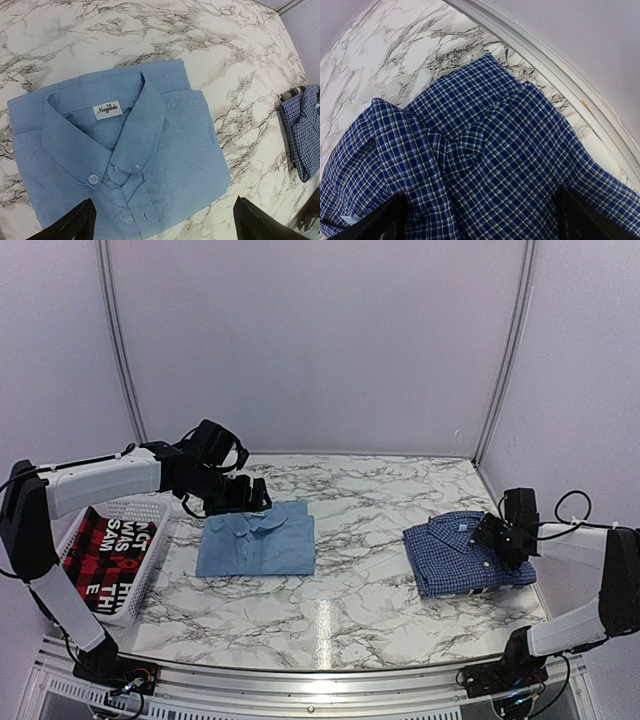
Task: Fold and stack the long sleeve shirts
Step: Move the square-folded shirt to the center of the board.
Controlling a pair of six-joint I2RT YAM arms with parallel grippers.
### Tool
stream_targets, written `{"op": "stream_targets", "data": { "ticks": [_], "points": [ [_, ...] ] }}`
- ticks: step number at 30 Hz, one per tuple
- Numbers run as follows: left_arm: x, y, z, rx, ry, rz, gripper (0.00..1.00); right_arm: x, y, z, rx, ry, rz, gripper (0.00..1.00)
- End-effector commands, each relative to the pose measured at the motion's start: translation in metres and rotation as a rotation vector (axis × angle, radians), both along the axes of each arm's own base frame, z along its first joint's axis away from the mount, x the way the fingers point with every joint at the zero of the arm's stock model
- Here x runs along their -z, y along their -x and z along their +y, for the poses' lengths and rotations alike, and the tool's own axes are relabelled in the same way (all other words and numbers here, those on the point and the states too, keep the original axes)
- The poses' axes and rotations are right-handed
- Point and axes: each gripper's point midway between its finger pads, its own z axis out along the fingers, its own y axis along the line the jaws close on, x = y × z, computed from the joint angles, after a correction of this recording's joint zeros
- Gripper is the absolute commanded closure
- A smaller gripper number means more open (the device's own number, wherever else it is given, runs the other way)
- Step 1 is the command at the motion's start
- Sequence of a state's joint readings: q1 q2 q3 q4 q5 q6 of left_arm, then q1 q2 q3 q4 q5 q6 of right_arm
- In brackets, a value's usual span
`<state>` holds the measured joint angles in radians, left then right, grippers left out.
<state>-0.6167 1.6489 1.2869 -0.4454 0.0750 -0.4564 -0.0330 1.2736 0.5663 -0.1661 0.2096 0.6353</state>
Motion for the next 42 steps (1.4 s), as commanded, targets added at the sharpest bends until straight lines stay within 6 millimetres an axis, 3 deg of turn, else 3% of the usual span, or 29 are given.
{"op": "stream_targets", "data": {
  "ticks": [1,7,13,23,27,30,34,42],
  "points": [
    [0.007,0.002,-0.004,0.012,0.011,0.01,0.01,-0.007,-0.012,0.02,-0.054,-0.116,-0.106,0.02],
    [0.01,0.003,-0.003,0.01,0.009,0.015,0.01,0.001,-0.017,0.049,-0.12,-0.236,-0.13,0.01],
    [0.013,0.004,-0.002,0.004,0.007,0.02,0.01,0.008,-0.016,0.108,-0.177,-0.309,-0.11,0.01],
    [0.023,0.012,0.0,0.006,0.01,0.048,0.01,0.015,0.017,0.17,-0.139,-0.393,-0.105,0.02],
    [0.022,0.014,0.0,0.009,0.019,0.049,0.01,0.009,0.024,0.169,-0.171,-0.297,-0.077,0.01],
    [0.021,0.016,0.002,0.012,0.017,0.043,0.01,-0.019,0.016,0.169,-0.272,-0.164,-0.067,0.02],
    [0.02,0.016,0.002,0.013,0.018,0.038,0.01,-0.037,0.022,0.167,-0.381,-0.026,0.005,0.01],
    [0.018,0.015,0.001,0.013,0.026,0.036,0.01,-0.025,0.065,0.201,-0.595,0.053,0.172,0.01]
  ]
}}
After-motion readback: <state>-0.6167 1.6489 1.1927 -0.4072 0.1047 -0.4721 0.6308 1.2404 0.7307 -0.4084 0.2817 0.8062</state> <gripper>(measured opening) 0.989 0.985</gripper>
